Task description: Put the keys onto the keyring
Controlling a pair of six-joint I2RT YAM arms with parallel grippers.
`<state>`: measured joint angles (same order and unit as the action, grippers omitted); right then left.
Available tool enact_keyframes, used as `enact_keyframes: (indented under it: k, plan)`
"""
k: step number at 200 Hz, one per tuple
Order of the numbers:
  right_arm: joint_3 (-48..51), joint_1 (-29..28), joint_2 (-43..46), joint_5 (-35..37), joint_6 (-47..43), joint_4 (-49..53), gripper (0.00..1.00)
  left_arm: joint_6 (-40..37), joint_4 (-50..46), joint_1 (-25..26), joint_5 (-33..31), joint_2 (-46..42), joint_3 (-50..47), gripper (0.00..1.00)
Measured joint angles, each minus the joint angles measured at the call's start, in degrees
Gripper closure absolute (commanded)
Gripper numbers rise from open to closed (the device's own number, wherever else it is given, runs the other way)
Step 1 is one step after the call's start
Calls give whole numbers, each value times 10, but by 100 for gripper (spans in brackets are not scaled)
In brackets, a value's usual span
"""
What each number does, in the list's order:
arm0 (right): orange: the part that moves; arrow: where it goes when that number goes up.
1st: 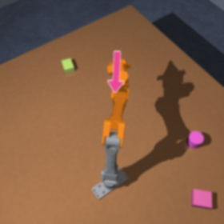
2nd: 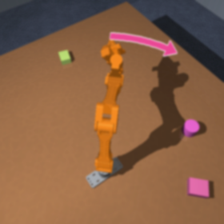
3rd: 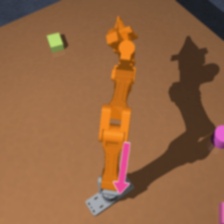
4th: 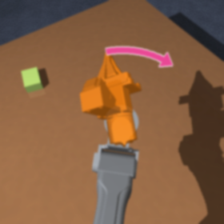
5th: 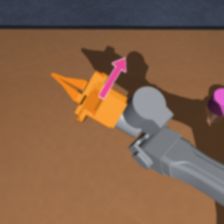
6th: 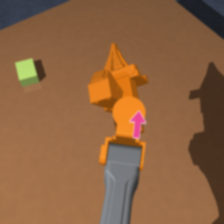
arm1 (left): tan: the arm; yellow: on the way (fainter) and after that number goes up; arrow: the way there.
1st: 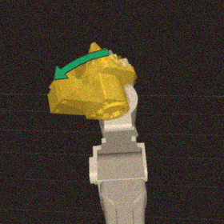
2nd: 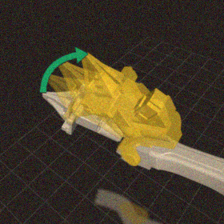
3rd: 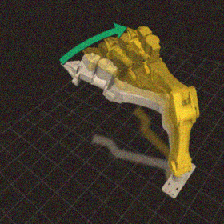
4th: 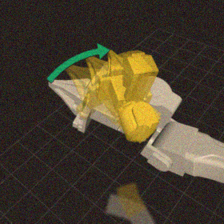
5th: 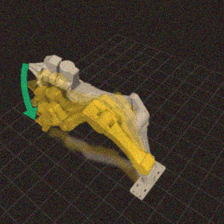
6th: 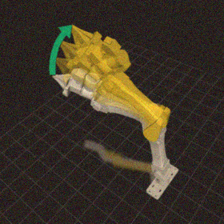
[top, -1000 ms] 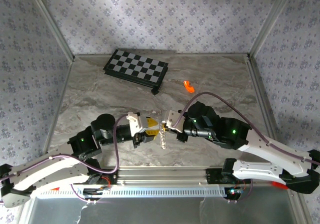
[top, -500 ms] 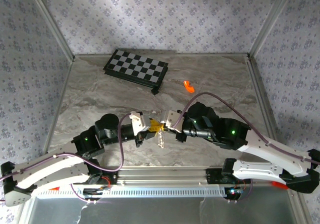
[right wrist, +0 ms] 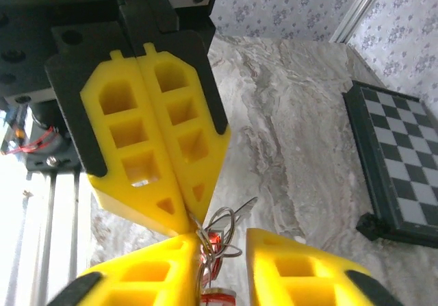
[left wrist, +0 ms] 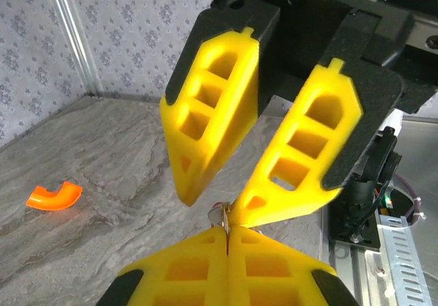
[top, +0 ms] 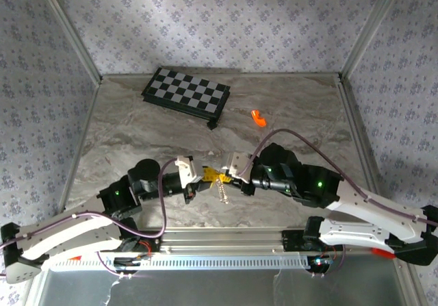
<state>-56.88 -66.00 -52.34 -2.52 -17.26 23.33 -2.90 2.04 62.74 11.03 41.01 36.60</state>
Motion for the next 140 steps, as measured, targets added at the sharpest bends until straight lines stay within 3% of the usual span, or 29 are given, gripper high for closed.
enact_keyframes:
  k: [68, 104, 140]
  plan:
    - [34, 6, 40, -45, 10, -28, 67, 10, 37, -1, 22, -5, -7, 100]
    - [34, 9, 40, -50, 15, -36, 73, 19, 66, -1, 42, 0, -7, 100]
    - [35, 9, 47, -50, 19, -39, 73, 33, 89, -1, 53, -1, -9, 100]
